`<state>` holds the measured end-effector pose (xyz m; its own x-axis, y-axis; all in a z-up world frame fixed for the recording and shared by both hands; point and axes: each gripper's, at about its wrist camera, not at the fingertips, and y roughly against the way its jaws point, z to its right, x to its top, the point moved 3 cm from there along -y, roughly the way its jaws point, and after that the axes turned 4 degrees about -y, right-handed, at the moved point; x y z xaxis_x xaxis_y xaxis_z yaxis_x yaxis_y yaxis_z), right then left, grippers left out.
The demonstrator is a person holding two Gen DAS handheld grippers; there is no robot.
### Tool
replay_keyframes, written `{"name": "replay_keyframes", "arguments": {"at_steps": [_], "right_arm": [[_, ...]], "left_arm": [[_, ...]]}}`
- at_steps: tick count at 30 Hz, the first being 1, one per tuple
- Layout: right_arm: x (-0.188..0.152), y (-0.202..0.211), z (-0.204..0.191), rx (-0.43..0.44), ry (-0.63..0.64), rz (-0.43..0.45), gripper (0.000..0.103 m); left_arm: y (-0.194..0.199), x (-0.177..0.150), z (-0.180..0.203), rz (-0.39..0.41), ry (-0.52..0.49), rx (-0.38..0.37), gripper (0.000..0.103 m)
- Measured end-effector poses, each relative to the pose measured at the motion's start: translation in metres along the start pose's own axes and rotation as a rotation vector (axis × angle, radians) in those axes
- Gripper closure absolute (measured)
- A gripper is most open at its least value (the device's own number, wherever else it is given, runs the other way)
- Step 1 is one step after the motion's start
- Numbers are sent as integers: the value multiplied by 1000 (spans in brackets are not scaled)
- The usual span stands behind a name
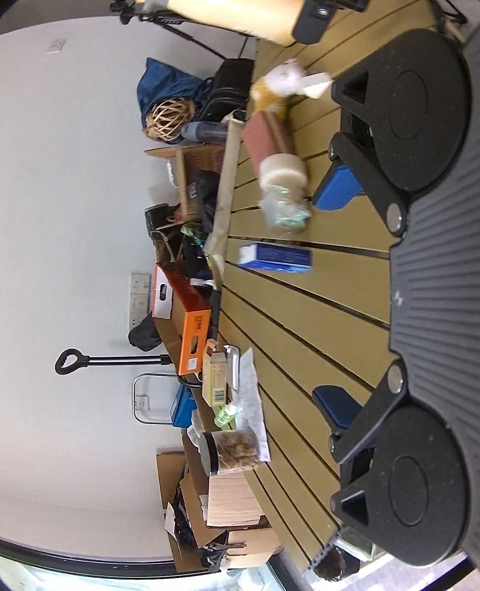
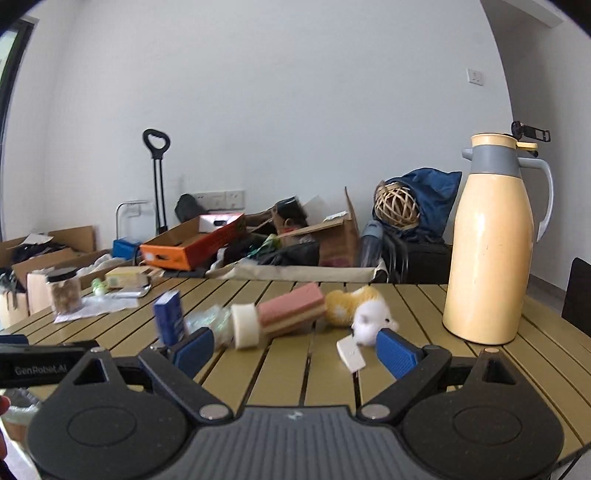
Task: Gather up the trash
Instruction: 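Grasp the blue box with the left tool while the right tool approaches the white eraser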
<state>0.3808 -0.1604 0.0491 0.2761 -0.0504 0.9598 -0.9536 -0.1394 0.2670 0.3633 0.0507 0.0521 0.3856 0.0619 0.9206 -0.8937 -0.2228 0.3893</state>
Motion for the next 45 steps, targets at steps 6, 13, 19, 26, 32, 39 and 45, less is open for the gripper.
{"name": "replay_keyframes", "arguments": {"at_steps": [6,13,19,26,32,39,45], "right_arm": [[0,-34,10,-11,-26,-15,8],[1,-76,19,-11,-80,-61,8],[2,-110,25,-37,-99,-95,8],[-4,-143,41,-106,-111,-179,10],[-13,-149,50,-134,-133,-214,11],[-18,-154,51,-148,-115,-233,14],[-16,-155,55,-144,-138,-236,17]], "left_arm": [[-36,16,6,-8,12,-6,0],[-88,21,15,-61,-17,-20,0],[-128,22,20,-110,-16,-20,0],[-153,28,28,-129,-34,-3,0],[-170,31,33,-135,-29,-8,16],[-189,28,29,-183,10,-42,52],[-191,26,26,-203,19,-54,78]]}}
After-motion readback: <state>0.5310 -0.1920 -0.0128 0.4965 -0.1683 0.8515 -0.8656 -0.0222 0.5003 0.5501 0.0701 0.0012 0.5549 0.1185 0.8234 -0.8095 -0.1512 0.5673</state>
